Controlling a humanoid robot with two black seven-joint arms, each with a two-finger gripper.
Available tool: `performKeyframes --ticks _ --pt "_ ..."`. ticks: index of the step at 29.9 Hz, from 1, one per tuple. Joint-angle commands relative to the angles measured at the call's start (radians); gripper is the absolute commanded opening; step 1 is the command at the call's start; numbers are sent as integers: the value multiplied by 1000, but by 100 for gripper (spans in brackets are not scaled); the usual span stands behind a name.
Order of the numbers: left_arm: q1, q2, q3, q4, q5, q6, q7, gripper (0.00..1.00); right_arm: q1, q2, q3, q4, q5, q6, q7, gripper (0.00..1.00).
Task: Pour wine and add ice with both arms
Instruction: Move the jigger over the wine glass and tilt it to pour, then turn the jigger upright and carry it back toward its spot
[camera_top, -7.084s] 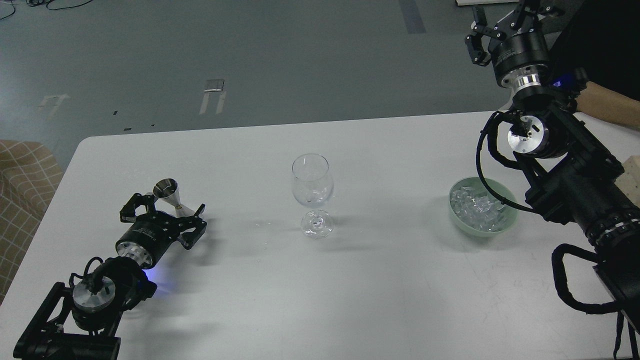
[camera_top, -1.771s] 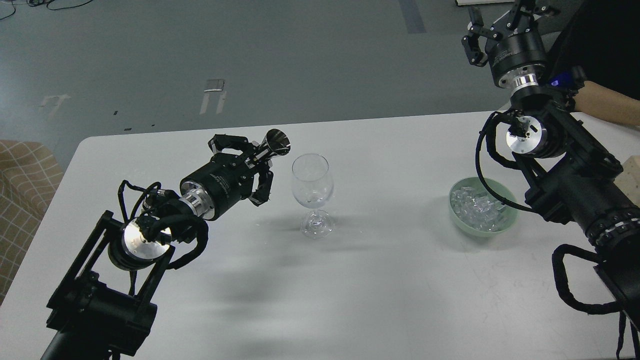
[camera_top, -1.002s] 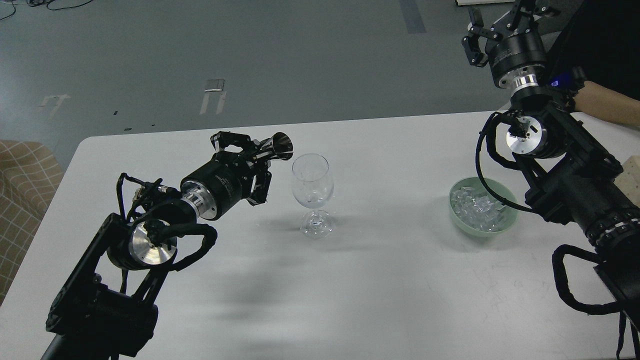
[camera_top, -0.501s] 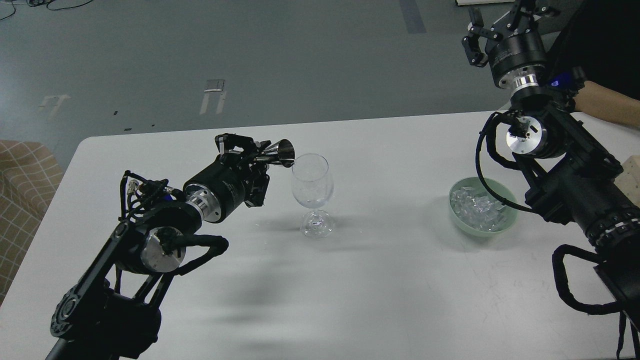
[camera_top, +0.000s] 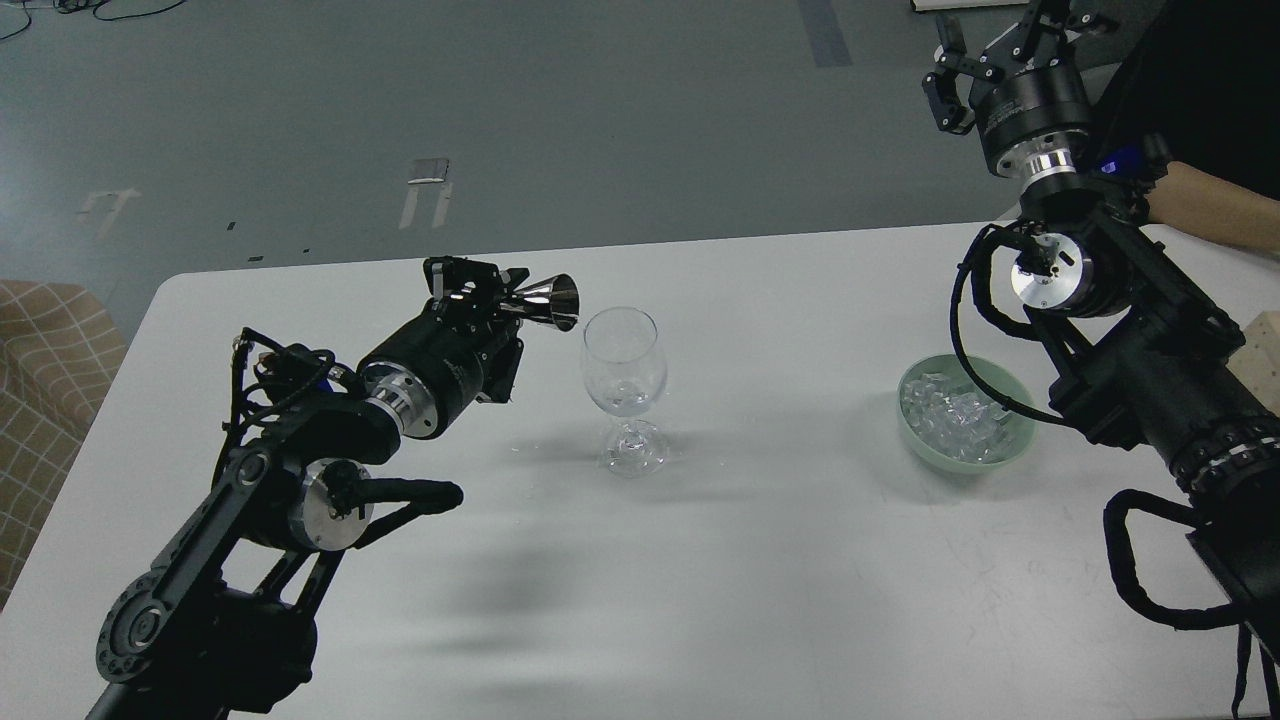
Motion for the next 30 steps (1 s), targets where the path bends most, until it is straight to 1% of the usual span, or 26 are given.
performKeyframes --ticks 1,14,21,30 --pt "-5 -1 13 -22 68 -2 15 0 1 -2 0 0 0 0 0 100" --pt "-26 -2 27 -24 231 -6 15 0 -1 -2 0 0 0 0 0 100" --pt "-52 36 82 -30 300 -9 15 0 1 -2 0 0 0 0 0 100" --pt "-95 77 98 -30 361 -19 15 0 1 -8 0 0 0 0 0 100"
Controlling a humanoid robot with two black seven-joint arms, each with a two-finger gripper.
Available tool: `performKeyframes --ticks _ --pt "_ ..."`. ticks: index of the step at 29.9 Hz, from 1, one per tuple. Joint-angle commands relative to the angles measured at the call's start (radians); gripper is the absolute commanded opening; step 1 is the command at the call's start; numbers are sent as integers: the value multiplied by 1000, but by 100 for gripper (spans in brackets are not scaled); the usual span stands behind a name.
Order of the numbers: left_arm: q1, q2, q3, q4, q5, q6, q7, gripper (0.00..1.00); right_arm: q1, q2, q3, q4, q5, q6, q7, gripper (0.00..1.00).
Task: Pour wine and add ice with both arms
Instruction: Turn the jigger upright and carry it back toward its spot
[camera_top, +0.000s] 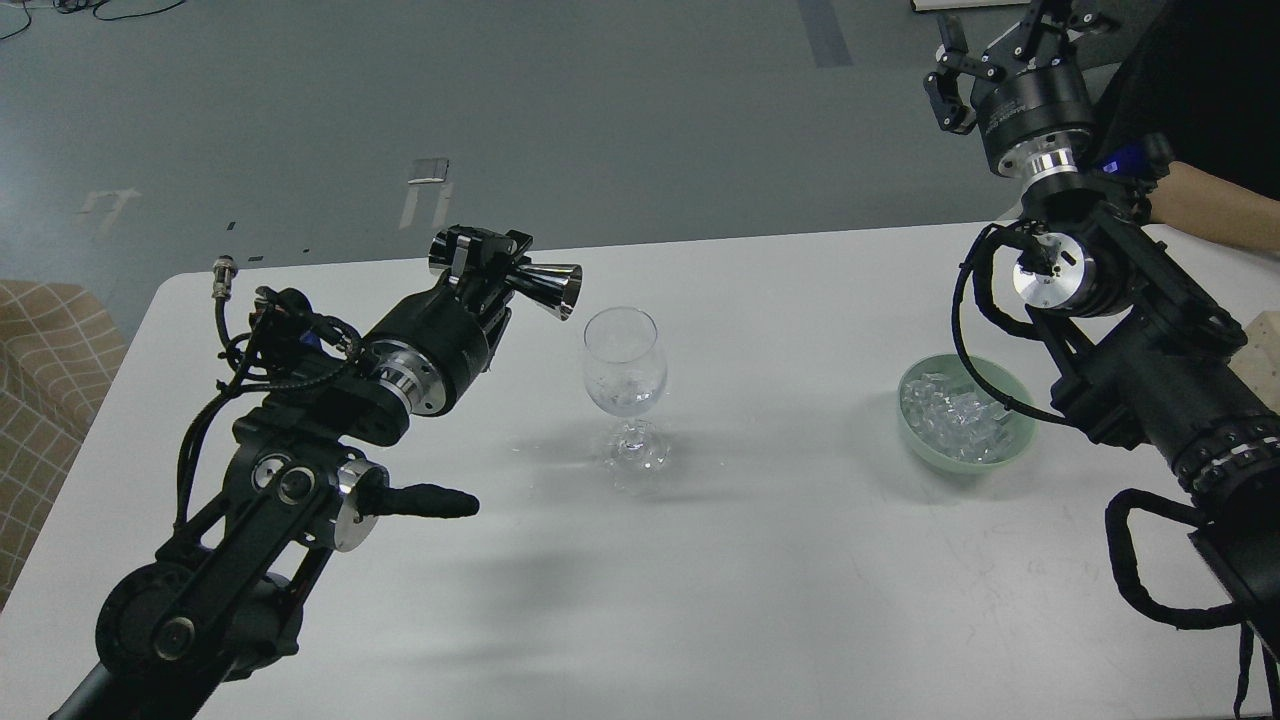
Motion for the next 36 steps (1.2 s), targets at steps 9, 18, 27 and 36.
performKeyframes --ticks 9,18,27,36 --pt "13 -12 -87 0 -177 -3 0 0 0 -2 0 0 0 0 0 100" --pt "111 -24 -432 49 -872 -8 0 1 -2 2 0 0 0 0 0 100" --pt "263 -87 -635 222 -1030 -204 0 2 0 7 -2 0 0 0 0 100" --pt "280 -112 -661 481 -1028 -385 -74 7 0 7 -3 0 0 0 0 100"
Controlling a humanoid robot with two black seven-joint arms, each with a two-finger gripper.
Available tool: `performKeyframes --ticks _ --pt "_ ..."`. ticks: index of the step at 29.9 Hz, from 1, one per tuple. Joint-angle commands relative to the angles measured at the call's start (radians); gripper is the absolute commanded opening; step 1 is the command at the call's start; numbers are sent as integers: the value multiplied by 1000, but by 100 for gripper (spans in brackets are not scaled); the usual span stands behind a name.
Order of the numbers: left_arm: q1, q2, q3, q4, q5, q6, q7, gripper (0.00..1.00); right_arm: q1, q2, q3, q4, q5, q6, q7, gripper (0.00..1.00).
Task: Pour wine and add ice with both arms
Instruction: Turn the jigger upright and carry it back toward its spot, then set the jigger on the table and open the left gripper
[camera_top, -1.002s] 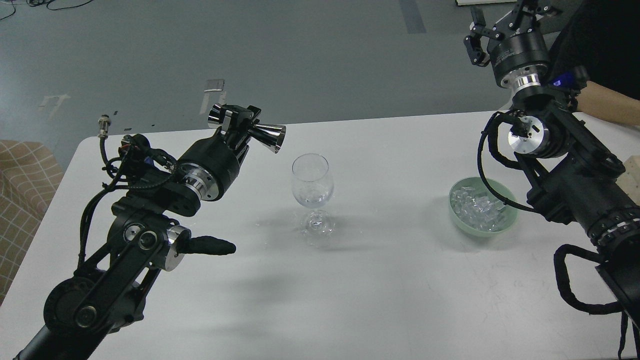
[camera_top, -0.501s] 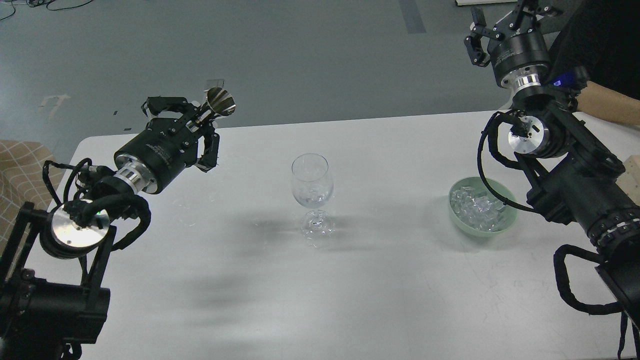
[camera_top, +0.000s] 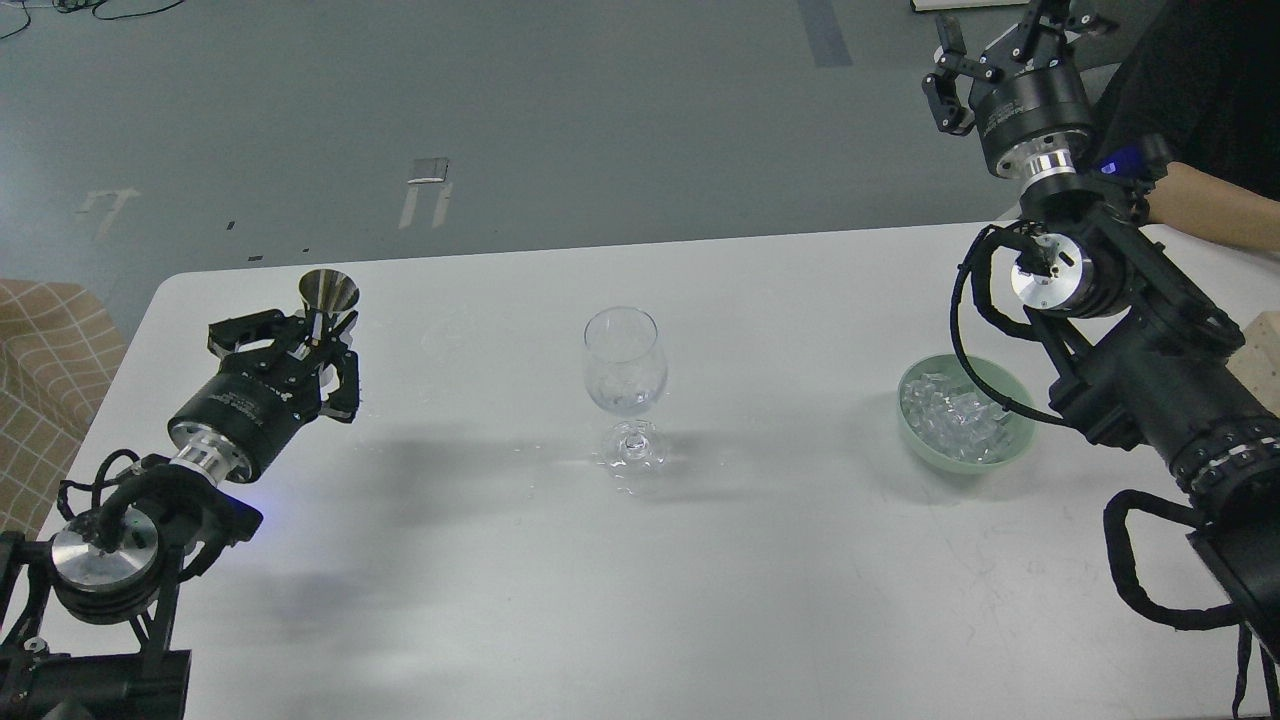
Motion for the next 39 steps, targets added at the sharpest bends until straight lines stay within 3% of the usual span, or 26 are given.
performKeyframes --ticks 1,8,12,17,21,24,36,39 --pt "2 -2 1 100 2 -82 -46 7 0 0 1 1 0 0 0 100" --pt "2 -2 -3 168 1 -87 -54 10 -1 -5 1 1 0 0 0 100" --pt "4 -3 0 192 1 -85 -109 10 0 -3 1 1 0 0 0 100" --pt "5 -23 -2 206 -1 -87 -117 12 2 -5 1 1 0 0 0 100" --pt "5 -29 -3 218 -1 -85 -117 27 0 -5 1 -1 0 0 0 100" --pt "5 -33 -3 220 -1 -84 -117 33 0 -5 1 -1 0 0 0 100" --pt "4 -31 -2 225 1 -85 -119 43 2 -3 -1 -1 -2 -3 0 100" --pt "4 -29 -2 225 1 -87 -117 51 5 -3 -1 -2 -2 -3 0 100"
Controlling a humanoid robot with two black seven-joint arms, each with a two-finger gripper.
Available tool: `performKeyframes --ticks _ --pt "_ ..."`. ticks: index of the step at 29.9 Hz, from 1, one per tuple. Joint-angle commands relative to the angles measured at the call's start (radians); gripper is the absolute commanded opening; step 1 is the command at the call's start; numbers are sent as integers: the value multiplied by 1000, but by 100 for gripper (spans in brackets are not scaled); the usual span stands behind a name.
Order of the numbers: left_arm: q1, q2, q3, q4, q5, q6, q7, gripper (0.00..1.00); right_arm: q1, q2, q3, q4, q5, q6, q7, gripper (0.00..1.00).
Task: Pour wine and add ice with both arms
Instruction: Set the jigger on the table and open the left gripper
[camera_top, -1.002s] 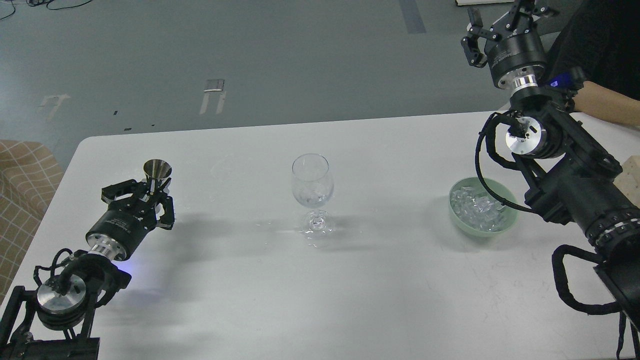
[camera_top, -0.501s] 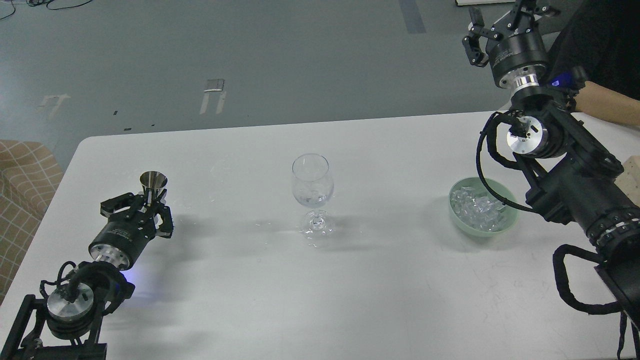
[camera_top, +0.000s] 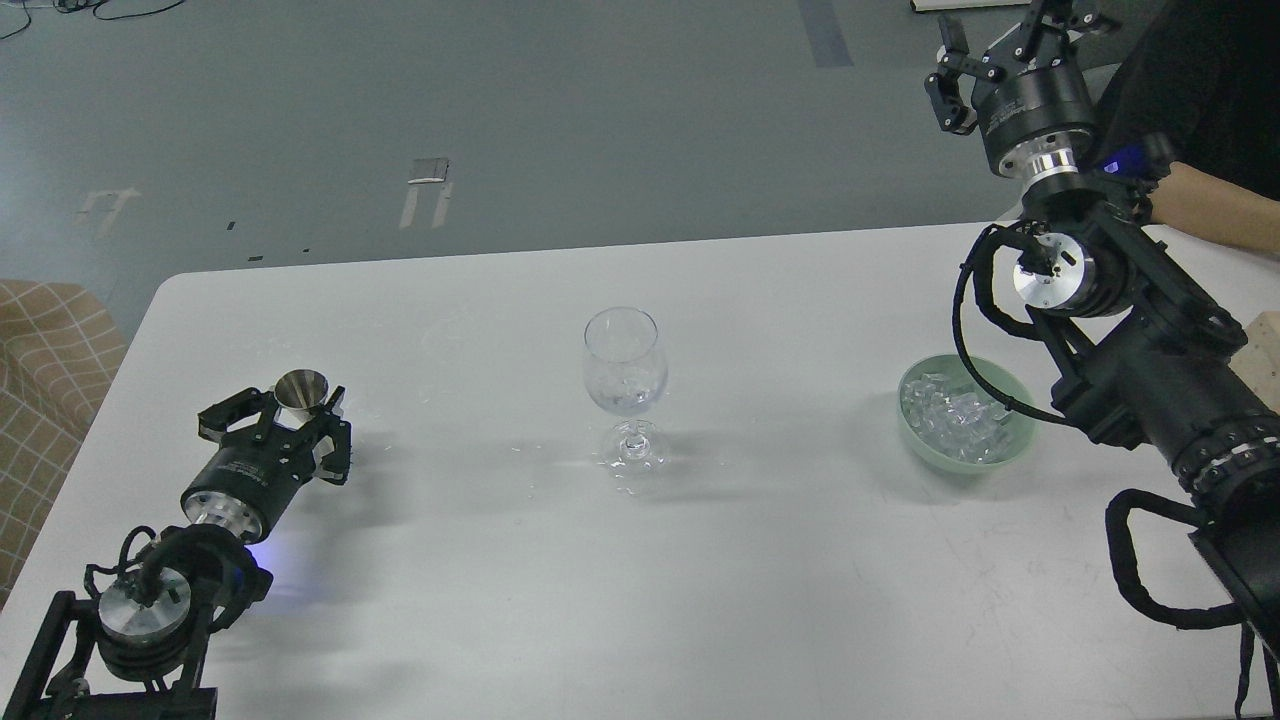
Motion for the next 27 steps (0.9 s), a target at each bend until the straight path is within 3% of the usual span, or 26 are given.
performKeyframes --ticks 1,6,13,15,27 --pt "0 1 0 0 0 -2 1 58 3 0 0 -1 0 0 0 100" --pt "0 4 1 0 0 0 3 63 3 2 0 -1 0 -2 0 100" --pt "5 12 0 0 -1 -2 11 93 3 -3 1 -1 0 -2 0 100" --pt "5 16 -2 0 -1 -2 12 98 3 -3 1 -1 0 -2 0 100" --pt "46 33 -22 0 -1 -34 17 98 0 0 1 1 0 -2 0 100"
